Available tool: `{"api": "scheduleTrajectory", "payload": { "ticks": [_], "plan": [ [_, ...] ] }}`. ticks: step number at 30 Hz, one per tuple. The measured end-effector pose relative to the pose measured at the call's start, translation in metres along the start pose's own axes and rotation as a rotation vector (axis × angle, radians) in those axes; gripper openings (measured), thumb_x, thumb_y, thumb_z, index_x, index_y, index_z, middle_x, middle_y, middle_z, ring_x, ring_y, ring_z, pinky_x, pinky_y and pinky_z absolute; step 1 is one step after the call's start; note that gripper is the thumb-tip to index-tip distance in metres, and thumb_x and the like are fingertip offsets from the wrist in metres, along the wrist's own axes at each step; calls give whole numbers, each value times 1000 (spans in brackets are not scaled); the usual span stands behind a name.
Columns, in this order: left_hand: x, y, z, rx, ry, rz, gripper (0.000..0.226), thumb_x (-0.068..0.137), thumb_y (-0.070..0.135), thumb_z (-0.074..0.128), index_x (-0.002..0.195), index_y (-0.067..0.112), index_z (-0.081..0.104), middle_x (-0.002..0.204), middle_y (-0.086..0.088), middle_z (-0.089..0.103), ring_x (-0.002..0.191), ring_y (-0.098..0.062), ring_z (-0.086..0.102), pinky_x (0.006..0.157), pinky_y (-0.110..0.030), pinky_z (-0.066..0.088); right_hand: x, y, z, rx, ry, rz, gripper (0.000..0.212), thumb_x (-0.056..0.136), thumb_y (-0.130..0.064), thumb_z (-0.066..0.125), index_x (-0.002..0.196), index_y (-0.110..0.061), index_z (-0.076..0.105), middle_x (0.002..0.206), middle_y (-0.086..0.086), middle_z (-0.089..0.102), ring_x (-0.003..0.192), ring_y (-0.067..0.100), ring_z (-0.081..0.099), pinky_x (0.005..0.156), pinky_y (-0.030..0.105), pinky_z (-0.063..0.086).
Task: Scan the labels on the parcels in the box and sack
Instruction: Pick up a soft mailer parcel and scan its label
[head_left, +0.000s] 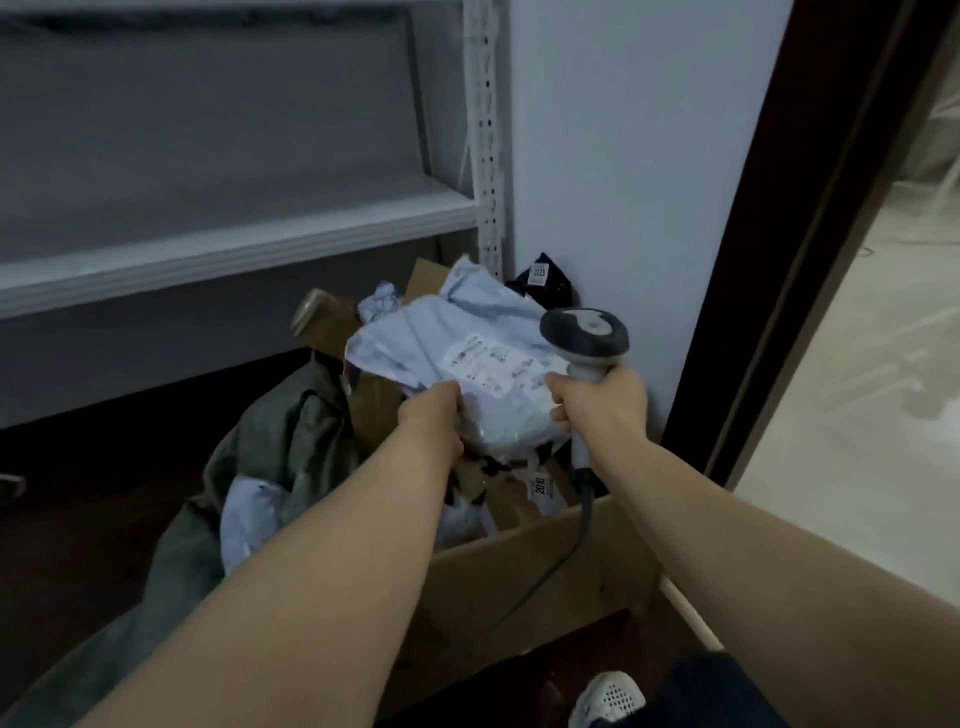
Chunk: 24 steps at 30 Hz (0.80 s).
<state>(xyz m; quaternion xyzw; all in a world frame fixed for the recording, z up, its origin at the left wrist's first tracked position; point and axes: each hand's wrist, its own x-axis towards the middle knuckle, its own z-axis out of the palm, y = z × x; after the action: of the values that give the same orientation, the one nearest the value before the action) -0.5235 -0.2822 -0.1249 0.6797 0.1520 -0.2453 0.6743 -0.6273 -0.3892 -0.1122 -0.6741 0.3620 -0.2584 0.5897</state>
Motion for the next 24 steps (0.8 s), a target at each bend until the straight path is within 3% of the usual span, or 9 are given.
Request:
{"api": "scheduleTrajectory", "payload": {
  "ticks": [2,5,8,10,13,17,19,21,24],
  "plan": [
    [-17,9,-28,48,82,75,6,81,3,48,85,4,52,73,-10,49,63,-22,48,67,-30,44,-13,-12,0,-24,9,-31,22,76,-22,73,90,-8,63,82,10,68,81,29,67,82,46,56],
    [-41,16,-70,35,129,112,9,77,-1,44,74,5,49,72,-11,46,66,-26,45,71,-34,40,-38,-23,9,-80,-82,-68,34,78,-21,75,106,-8,60,102,9,65,98,28,61,92,42,50],
    [-59,13,-107,-31,94,55,18,72,2,48,89,5,54,89,-11,51,76,-28,48,75,-36,43,-62,-24,27,-25,-242,41,42,76,-21,79,110,-8,59,111,7,64,105,27,60,96,45,49],
    [-61,8,-131,-62,56,34,32,64,6,49,94,5,56,101,-12,53,87,-30,51,86,-38,45,-76,-22,37,51,-329,136,33,74,-19,81,99,-12,60,104,11,66,95,31,63,86,46,53],
    [-64,1,-163,-116,46,42,33,65,5,44,95,5,59,99,-13,55,86,-30,54,94,-46,46,-91,-24,47,140,-442,208,24,75,-10,78,94,-8,64,84,11,70,73,28,66,64,37,54],
    [-78,-4,-187,-111,-61,35,17,81,19,57,90,6,65,90,-12,67,84,-30,62,92,-44,49,-104,-26,60,131,-531,166,15,74,-8,79,84,-13,68,83,8,72,78,28,66,69,37,56],
    [-85,-6,-192,-85,-178,25,31,82,37,69,97,10,70,92,-12,73,85,-29,67,83,-42,54,-109,-27,66,115,-546,118,17,72,-8,80,77,-17,67,79,3,70,80,27,63,76,40,53],
    [-84,-11,-197,-16,-241,12,37,78,31,75,106,8,68,94,-14,74,82,-29,70,73,-42,57,-117,-32,71,120,-554,89,20,73,-7,80,78,-18,64,79,3,68,80,26,63,82,44,53],
    [-77,-16,-204,-41,-139,34,48,70,10,80,113,1,64,98,-17,72,87,-34,70,72,-47,58,-122,-36,77,129,-550,49,22,74,-7,79,81,-18,61,85,3,68,86,26,65,87,44,53]
  ]
}}
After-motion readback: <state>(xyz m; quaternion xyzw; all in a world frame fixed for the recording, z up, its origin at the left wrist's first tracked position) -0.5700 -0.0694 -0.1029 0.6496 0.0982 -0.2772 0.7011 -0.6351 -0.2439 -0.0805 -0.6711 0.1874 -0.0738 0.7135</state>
